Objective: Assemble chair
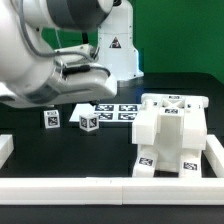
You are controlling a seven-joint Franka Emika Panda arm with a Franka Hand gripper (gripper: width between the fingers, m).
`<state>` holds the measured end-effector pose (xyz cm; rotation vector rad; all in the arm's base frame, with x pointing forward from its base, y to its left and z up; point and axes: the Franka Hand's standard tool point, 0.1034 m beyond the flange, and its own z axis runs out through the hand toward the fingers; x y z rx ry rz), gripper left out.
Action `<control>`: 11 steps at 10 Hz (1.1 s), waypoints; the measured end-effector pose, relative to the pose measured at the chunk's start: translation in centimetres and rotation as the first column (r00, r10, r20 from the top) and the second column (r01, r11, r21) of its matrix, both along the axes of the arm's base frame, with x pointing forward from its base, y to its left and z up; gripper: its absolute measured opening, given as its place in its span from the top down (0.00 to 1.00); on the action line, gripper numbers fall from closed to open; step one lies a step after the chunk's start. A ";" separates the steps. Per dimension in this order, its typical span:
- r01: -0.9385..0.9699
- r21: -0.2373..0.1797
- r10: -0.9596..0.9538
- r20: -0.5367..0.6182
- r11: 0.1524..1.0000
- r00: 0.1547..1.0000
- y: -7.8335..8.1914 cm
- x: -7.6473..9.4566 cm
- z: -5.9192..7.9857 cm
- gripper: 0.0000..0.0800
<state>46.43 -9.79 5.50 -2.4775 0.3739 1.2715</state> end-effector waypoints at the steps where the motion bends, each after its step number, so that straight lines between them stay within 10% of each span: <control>1: 0.034 -0.005 -0.034 -0.027 0.999 0.999 -0.2 -0.3 -0.1 0.19; 4: 0.045 -0.013 -0.046 -0.033 0.999 0.998 -0.2 -0.5 -0.3 0.19; 7: 0.233 -0.121 -0.251 -0.166 0.965 0.954 0.2 -2.7 -2.8 0.19; 11: 0.235 -0.129 -0.254 -0.166 0.964 0.953 0.2 -2.9 -3.2 0.19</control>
Offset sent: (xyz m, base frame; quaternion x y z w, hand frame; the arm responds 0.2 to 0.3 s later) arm 0.0000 0.0000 0.0000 0.0000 0.0000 0.0000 1.0000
